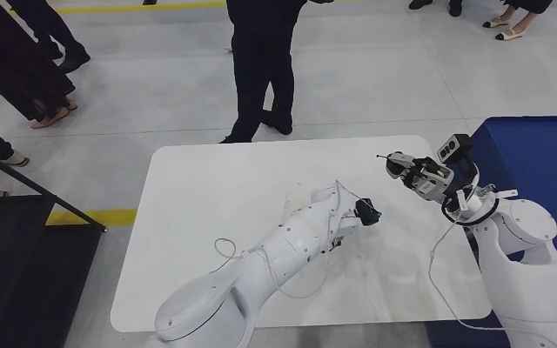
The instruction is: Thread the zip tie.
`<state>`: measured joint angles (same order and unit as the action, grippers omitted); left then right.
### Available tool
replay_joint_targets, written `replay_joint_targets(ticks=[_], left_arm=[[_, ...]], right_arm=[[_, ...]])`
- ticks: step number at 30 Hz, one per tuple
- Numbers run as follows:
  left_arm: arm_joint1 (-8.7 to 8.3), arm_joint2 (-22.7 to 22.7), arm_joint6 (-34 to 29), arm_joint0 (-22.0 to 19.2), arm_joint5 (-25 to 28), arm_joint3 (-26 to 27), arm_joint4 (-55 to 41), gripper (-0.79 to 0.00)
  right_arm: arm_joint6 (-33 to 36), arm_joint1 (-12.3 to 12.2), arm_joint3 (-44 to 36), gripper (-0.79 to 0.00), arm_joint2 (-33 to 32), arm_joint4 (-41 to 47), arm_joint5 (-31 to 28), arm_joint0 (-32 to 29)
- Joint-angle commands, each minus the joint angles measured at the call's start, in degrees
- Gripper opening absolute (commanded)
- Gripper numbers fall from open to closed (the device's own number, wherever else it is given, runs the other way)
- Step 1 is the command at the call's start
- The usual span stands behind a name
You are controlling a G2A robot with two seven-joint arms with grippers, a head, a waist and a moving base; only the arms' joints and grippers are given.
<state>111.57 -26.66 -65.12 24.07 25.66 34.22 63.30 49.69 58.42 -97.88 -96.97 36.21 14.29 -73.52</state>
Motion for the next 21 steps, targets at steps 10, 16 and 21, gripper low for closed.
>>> replay_joint_targets(ticks=[10,16,21], left_arm=[[-2.81,-3.1,-2.8,3.3,-3.6,11.8,1.9,-0.785],[-2.9,-2.5,-1.9,3.8,-4.1,12.4,3.7,-0.785],[-3.58,-0.3,-6.1,5.7,-8.0,19.9,11.7,-0.785]], right_arm=[[0.0,0.0,0.0,-0.785,0.0,0.0,0.0,0.0],[-0.2,-0.2,0.1,-0.785,-3.2,4.9,3.0,1.2],[3.3,-1.9,6.2,-0.785,-10.9,7.5,11.8,7.2]])
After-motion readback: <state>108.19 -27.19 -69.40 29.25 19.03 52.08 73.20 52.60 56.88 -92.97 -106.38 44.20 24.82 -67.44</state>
